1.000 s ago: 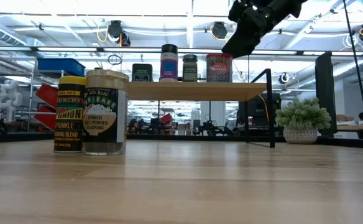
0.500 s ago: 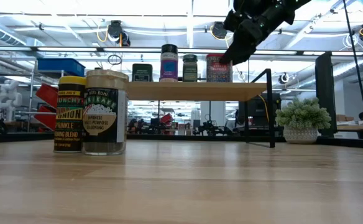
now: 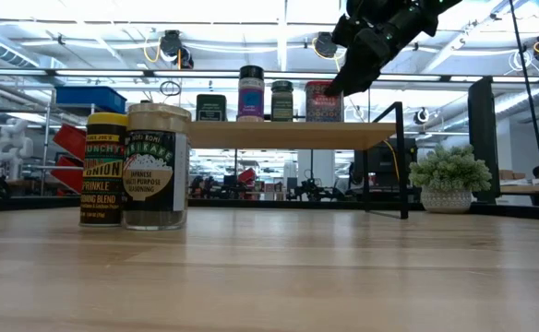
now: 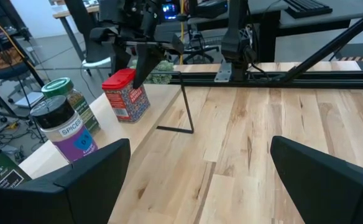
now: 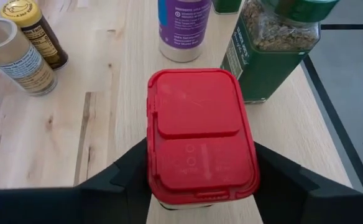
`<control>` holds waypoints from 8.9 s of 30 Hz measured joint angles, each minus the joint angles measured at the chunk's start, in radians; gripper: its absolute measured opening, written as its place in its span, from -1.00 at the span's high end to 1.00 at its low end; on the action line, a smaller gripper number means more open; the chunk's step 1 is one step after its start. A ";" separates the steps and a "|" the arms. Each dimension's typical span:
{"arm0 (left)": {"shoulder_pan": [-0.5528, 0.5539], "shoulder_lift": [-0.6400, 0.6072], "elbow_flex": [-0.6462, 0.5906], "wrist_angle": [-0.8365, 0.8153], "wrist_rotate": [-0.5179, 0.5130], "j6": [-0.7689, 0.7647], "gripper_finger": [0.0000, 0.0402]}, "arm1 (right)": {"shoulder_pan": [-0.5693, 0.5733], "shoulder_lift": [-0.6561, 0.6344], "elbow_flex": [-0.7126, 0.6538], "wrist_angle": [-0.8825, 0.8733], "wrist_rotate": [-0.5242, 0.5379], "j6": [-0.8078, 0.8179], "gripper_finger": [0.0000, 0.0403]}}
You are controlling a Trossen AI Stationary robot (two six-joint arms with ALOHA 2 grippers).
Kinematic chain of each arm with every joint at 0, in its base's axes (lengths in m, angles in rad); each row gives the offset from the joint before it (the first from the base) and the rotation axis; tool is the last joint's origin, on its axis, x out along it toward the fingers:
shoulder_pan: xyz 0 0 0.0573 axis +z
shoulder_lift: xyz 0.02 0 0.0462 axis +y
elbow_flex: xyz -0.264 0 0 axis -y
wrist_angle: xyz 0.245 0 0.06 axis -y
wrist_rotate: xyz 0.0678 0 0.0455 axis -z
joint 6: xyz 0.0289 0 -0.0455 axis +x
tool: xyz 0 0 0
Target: Shelf spices
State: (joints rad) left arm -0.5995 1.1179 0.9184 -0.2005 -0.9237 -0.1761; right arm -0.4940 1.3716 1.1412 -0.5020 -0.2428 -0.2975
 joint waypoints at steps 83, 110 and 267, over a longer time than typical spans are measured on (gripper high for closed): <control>0.000 0.000 0.000 0.008 0.000 -0.002 -0.98 | 0.877 -0.196 -0.654 0.434 0.513 0.629 -0.07; 0.047 0.022 0.000 0.023 0.006 -0.007 -0.98 | 0.878 -0.089 -0.653 0.500 0.530 0.619 -0.10; 0.993 0.347 0.352 -0.234 1.102 0.459 -0.17 | 0.877 -0.364 -0.653 0.527 0.660 0.468 -0.50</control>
State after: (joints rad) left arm 0.3938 1.4651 1.2705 -0.4342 0.1787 0.2829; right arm 0.3832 1.0080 0.4881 0.0250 0.4175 0.1707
